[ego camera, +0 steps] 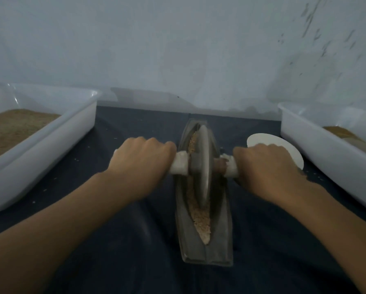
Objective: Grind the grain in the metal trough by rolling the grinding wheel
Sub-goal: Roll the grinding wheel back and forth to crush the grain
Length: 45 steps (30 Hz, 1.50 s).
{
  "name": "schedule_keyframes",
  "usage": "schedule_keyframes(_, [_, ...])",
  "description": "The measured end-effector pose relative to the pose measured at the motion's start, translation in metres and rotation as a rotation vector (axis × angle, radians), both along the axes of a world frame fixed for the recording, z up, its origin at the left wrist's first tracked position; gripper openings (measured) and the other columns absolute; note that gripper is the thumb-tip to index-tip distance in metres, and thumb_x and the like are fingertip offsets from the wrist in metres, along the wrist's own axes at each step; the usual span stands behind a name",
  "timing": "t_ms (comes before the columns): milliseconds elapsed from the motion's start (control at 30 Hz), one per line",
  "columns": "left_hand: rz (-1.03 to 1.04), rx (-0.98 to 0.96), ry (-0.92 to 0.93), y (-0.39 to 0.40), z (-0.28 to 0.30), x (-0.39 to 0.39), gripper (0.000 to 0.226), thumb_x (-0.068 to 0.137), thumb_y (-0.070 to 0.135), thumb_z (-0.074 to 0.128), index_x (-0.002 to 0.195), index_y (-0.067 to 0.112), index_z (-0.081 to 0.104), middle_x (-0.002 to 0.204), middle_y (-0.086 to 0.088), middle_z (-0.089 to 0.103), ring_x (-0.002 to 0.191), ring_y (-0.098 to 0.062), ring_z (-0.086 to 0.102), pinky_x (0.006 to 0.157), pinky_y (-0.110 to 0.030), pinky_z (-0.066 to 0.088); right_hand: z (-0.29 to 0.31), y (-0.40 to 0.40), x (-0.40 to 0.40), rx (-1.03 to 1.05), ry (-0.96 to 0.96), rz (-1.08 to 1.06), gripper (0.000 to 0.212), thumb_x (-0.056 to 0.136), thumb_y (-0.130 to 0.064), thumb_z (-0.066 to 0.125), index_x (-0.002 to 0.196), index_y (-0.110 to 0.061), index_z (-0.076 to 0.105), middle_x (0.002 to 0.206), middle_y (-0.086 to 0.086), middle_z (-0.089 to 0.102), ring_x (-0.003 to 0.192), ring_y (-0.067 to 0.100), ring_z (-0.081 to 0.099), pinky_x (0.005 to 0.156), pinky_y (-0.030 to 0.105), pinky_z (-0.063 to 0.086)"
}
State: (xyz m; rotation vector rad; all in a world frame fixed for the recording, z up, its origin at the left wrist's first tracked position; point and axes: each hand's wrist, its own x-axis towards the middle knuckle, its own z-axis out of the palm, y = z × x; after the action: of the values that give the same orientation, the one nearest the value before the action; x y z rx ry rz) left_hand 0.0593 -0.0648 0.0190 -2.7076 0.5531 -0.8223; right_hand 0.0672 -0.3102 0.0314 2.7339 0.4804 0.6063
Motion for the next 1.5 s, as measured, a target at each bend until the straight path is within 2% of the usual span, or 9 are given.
schedule_keyframes(133, [-0.019, 0.018, 0.041, 0.006, 0.003, -0.026, 0.055, 0.044, 0.018, 0.081, 0.068, 0.021, 0.032, 0.049, 0.006, 0.029, 0.040, -0.017, 0.016, 0.046, -0.021, 0.002, 0.002, -0.002, -0.025, -0.079, -0.033, 0.005, 0.033, 0.077, -0.037, 0.065, 0.072, -0.027, 0.034, 0.056, -0.008, 0.030, 0.052, 0.017, 0.035, 0.047, 0.029, 0.012])
schedule_keyframes(433, [0.110, -0.112, -0.036, -0.006, -0.010, 0.058, 0.022, 0.084, 0.017, 0.055, 0.081, 0.019, 0.032, 0.075, 0.000, 0.058, 0.064, -0.029, 0.058, 0.051, -0.032, 0.030, 0.004, 0.017, 0.051, -0.032, -0.123, -0.068, 0.028, 0.080, -0.020, 0.063, 0.080, -0.021, 0.035, 0.080, 0.002, 0.063, 0.069, 0.028, 0.060, 0.052, 0.032, 0.024])
schedule_keyframes(667, [-0.025, -0.040, -0.016, 0.004, -0.004, -0.002, 0.043, 0.067, 0.028, 0.072, 0.076, 0.025, 0.029, 0.057, 0.007, 0.032, 0.044, -0.014, 0.022, 0.045, -0.027, 0.011, -0.004, -0.001, -0.004, -0.016, -0.101, 0.123, 0.049, 0.061, -0.028, 0.081, 0.068, -0.023, 0.032, 0.050, -0.010, 0.026, 0.040, 0.014, 0.022, 0.046, 0.023, 0.008])
schedule_keyframes(833, [-0.047, -0.007, 0.033, 0.008, 0.001, -0.023, 0.055, 0.041, 0.015, 0.083, 0.067, 0.021, 0.035, 0.048, 0.005, 0.040, 0.038, -0.017, 0.022, 0.048, -0.020, 0.001, -0.008, -0.006, -0.021, 0.002, -0.092, 0.094, 0.051, 0.048, -0.020, 0.085, 0.062, -0.022, 0.036, 0.046, -0.003, 0.045, 0.036, 0.020, 0.038, 0.045, 0.023, 0.014])
schedule_keyframes(933, [0.030, 0.019, -0.013, -0.001, 0.000, 0.005, 0.048, 0.057, 0.017, 0.077, 0.071, 0.021, 0.031, 0.053, 0.005, 0.045, 0.039, -0.018, 0.033, 0.046, -0.025, 0.001, -0.010, 0.001, 0.014, -0.002, -0.121, 0.006, 0.034, 0.075, -0.028, 0.068, 0.073, -0.023, 0.035, 0.063, -0.004, 0.052, 0.052, 0.021, 0.038, 0.050, 0.029, 0.020])
schedule_keyframes(1100, [0.108, -0.034, -0.051, -0.011, 0.001, 0.054, 0.033, 0.080, 0.021, 0.062, 0.080, 0.021, 0.029, 0.073, 0.006, 0.053, 0.058, -0.018, 0.050, 0.049, -0.029, 0.018, -0.002, 0.012, 0.055, 0.063, -0.055, -0.077, 0.027, 0.084, -0.028, 0.061, 0.084, -0.022, 0.034, 0.088, 0.002, 0.063, 0.077, 0.026, 0.060, 0.057, 0.033, 0.033])
schedule_keyframes(1300, [0.001, -0.078, 0.063, -0.002, -0.001, 0.009, 0.047, 0.074, 0.027, 0.068, 0.081, 0.026, 0.021, 0.070, 0.007, 0.047, 0.055, -0.016, 0.032, 0.051, -0.030, 0.021, -0.006, -0.002, -0.001, 0.041, 0.012, 0.001, 0.035, 0.080, -0.038, 0.063, 0.078, -0.029, 0.030, 0.063, -0.008, 0.037, 0.058, 0.016, 0.040, 0.054, 0.030, 0.029])
schedule_keyframes(1433, [-0.103, -0.045, 0.044, 0.007, -0.002, -0.025, 0.071, 0.040, 0.022, 0.085, 0.074, 0.025, 0.023, 0.056, 0.010, 0.022, 0.044, -0.014, 0.018, 0.043, -0.026, 0.018, -0.007, -0.007, -0.030, 0.040, -0.035, 0.130, 0.045, 0.047, -0.025, 0.085, 0.064, -0.024, 0.042, 0.049, -0.006, 0.047, 0.039, 0.016, 0.042, 0.040, 0.026, 0.028])
schedule_keyframes(1500, [-0.038, -0.014, 0.076, 0.004, -0.001, -0.019, 0.064, 0.051, 0.027, 0.082, 0.076, 0.026, 0.023, 0.058, 0.009, 0.025, 0.046, -0.014, 0.021, 0.045, -0.026, 0.015, -0.006, -0.004, -0.023, 0.023, -0.002, 0.065, 0.050, 0.051, -0.024, 0.084, 0.065, -0.025, 0.036, 0.051, -0.006, 0.047, 0.041, 0.017, 0.044, 0.042, 0.026, 0.026])
